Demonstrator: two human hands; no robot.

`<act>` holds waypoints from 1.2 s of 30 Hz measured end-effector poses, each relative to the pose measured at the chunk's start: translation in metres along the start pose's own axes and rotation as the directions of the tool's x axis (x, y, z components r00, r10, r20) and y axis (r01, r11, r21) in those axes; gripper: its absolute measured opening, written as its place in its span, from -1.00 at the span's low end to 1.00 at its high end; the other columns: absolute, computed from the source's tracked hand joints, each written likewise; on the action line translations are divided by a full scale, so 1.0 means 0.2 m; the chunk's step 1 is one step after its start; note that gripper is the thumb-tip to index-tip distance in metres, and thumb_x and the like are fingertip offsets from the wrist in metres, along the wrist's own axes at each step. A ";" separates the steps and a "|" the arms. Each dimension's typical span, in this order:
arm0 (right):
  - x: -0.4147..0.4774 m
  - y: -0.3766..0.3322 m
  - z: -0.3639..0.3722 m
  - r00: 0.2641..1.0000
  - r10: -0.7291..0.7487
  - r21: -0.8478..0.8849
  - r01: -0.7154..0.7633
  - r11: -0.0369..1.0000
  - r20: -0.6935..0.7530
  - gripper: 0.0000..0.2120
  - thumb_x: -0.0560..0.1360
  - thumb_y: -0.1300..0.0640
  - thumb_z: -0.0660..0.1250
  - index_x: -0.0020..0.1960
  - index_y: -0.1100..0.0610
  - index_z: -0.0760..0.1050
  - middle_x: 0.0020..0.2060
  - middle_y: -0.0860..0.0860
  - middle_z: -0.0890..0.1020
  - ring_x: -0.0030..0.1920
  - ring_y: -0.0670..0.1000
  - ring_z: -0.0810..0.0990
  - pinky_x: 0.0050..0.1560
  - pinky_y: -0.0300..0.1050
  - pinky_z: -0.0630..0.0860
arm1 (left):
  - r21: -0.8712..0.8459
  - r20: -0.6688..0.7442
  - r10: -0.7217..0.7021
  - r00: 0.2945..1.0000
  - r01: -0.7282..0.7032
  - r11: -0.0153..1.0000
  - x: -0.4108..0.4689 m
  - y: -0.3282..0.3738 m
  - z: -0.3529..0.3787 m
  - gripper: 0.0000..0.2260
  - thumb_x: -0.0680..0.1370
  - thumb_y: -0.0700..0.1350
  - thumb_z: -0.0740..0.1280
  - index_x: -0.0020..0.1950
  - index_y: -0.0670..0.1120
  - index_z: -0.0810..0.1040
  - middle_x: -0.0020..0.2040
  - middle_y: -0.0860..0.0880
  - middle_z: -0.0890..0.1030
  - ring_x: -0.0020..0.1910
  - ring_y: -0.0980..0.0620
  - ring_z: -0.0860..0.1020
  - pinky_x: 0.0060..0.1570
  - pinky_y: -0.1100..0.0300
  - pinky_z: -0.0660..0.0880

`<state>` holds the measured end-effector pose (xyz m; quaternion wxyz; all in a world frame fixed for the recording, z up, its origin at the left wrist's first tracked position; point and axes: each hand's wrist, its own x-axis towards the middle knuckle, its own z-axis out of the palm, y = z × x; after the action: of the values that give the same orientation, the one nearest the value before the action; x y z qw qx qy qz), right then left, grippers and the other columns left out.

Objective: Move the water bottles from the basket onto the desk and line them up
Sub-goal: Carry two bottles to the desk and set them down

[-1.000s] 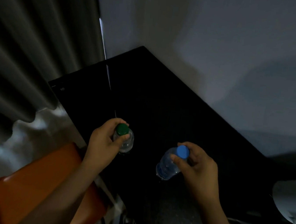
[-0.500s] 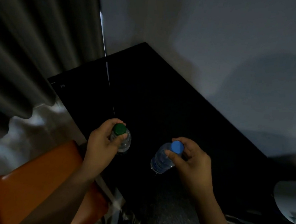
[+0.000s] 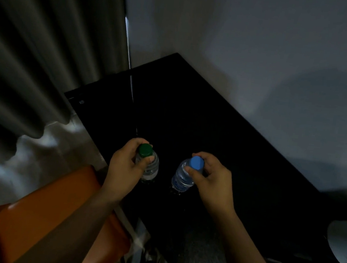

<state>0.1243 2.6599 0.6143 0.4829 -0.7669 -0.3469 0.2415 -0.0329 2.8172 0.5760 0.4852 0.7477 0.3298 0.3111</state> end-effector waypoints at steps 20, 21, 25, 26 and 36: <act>0.03 0.02 0.12 1.000 0.016 -0.050 -0.015 0.999 0.021 -0.68 0.47 0.15 0.42 0.15 -0.11 0.44 0.02 -0.17 0.58 0.04 -0.27 0.58 -0.01 -0.39 0.55 | 0.012 0.020 -0.032 0.999 0.031 0.999 0.01 0.02 -0.01 -0.79 0.50 -0.22 0.40 0.10 -0.06 0.51 0.01 0.00 0.63 0.02 0.16 0.59 -0.03 0.39 0.50; 0.03 0.01 0.12 1.000 0.006 -0.070 -0.004 0.998 0.028 -0.66 0.48 0.15 0.41 0.16 -0.12 0.42 0.03 -0.17 0.58 0.03 -0.26 0.58 0.01 -0.35 0.57 | 0.008 0.027 -0.034 0.999 0.034 0.999 0.01 0.03 -0.01 -0.79 0.50 -0.22 0.40 0.10 -0.06 0.51 0.02 0.00 0.62 0.03 0.15 0.59 -0.02 0.38 0.51; 0.03 -0.01 0.11 0.998 0.047 -0.167 -0.038 0.985 0.049 -0.51 0.48 0.15 0.41 0.37 0.02 0.37 0.22 -0.06 0.54 0.18 -0.16 0.52 0.22 -0.17 0.53 | 0.023 0.022 -0.039 0.999 0.038 0.999 0.01 0.05 -0.02 -0.80 0.49 -0.21 0.41 0.09 -0.08 0.51 0.01 -0.02 0.62 0.02 0.12 0.60 -0.04 0.28 0.53; 0.02 -0.02 0.10 0.996 0.070 -0.204 -0.059 0.977 0.048 -0.43 0.47 0.13 0.43 0.43 0.04 0.32 0.28 -0.04 0.52 0.24 -0.12 0.50 0.25 -0.17 0.50 | 0.036 0.021 -0.042 0.999 0.041 0.998 0.01 0.06 -0.02 -0.80 0.49 -0.21 0.41 0.09 -0.09 0.51 0.02 -0.03 0.62 0.01 0.10 0.60 -0.06 0.28 0.52; -0.24 0.00 -0.06 0.924 0.301 -0.759 -0.019 0.650 0.235 -0.68 0.47 -0.05 0.37 0.16 0.04 0.48 0.07 0.00 0.55 -0.07 -0.08 0.49 -0.20 -0.28 0.44 | 0.238 0.177 -0.104 0.979 0.060 0.970 0.05 0.14 -0.08 -0.67 0.50 -0.19 0.41 0.23 -0.14 0.47 0.13 -0.10 0.56 0.12 -0.04 0.53 -0.02 0.28 0.41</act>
<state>0.1012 2.6160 0.6206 0.0358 -0.8705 -0.4226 0.2496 -0.0334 2.8243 0.6095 0.4364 0.8108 0.3471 0.1782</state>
